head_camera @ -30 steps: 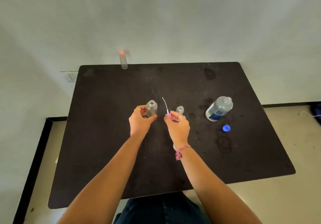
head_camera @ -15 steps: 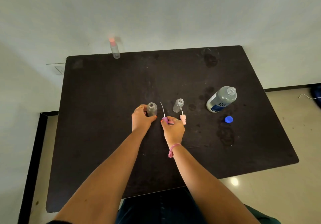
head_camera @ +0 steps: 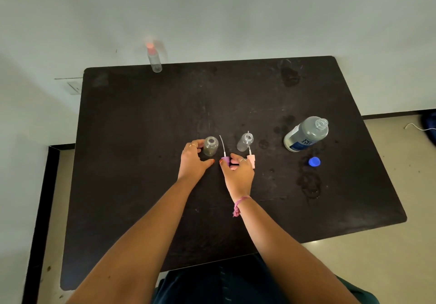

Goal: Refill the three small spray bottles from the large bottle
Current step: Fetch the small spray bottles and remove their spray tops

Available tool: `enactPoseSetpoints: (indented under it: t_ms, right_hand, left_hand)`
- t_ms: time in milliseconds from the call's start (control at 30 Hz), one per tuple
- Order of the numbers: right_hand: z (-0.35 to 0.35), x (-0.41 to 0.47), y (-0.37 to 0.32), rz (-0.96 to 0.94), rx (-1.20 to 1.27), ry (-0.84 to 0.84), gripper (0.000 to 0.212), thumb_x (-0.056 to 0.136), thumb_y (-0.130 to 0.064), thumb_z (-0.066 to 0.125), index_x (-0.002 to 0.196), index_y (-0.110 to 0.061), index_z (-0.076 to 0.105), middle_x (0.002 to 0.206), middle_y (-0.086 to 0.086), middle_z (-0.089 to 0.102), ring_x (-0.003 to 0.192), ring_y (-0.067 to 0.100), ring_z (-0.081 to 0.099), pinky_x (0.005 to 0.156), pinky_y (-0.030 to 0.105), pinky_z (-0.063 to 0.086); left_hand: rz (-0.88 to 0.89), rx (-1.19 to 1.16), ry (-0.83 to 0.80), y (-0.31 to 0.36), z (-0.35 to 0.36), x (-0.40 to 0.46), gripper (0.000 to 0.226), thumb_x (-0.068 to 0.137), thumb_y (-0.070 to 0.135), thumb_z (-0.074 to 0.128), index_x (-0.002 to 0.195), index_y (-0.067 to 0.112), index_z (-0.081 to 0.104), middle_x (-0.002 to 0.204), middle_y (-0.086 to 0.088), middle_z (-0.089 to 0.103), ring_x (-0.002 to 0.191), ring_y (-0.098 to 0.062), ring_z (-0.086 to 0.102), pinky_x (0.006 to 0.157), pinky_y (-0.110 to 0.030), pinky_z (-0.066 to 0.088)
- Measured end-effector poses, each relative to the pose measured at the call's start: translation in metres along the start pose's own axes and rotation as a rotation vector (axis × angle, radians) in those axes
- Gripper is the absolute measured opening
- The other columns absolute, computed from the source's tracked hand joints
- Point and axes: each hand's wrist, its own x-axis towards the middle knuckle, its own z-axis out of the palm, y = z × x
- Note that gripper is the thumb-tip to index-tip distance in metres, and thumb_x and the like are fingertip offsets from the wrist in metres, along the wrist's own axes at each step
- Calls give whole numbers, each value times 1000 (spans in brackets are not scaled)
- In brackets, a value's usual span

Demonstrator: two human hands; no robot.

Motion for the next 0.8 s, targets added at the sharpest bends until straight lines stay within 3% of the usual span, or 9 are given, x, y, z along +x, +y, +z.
enactPoseSetpoints:
  t_ms: [100,233,333,400,567,800]
  right_hand:
    - [-5,-1,-6,-10,12,-8,34,86,-24,70,116,-9,64,103,-3,58,91,9,60,70,2,43]
    - [-11,1,-25,-105,45,42,28,87,-19,69,113,-11,66,99,-9,57,92,10,62,83,17,50]
    - [-12,12,-50,-182,89,63,26,88,-13,67,113,-8,67,101,-2,61,86,6,62,76,6,46]
    - [-9,23,-73,-228,125,63,24,87,-10,67,111,-7,69,100,2,62,81,2,62,73,4,44]
    - [15,53,-133,-377,146,-5,21,88,-8,66,108,-9,70,97,1,63,77,-1,62,73,5,45]
    - [85,97,-187,-531,16,-161,24,89,-11,66,113,-10,68,101,3,62,77,-4,58,75,1,42]
  left_hand:
    - [25,48,-57,-5,-12,0,63,79,2,76,135,14,51,133,-3,49,115,-10,51,98,-25,48]
    - [66,91,-73,-16,-36,1,54,85,2,68,134,20,52,134,3,47,114,-5,50,82,-8,43]
    - [90,46,2,-18,-59,3,44,89,6,66,129,20,57,130,4,50,115,-8,53,96,-21,47]
    - [81,1,83,-15,-73,7,38,91,10,65,127,19,58,125,5,54,111,-7,55,97,-25,49]
    - [57,-109,242,-5,-110,27,30,94,16,62,124,17,60,118,5,58,101,-6,58,78,-10,44]
    - [82,-146,371,5,-156,58,28,94,15,63,122,18,61,115,3,60,92,-4,59,73,-9,44]
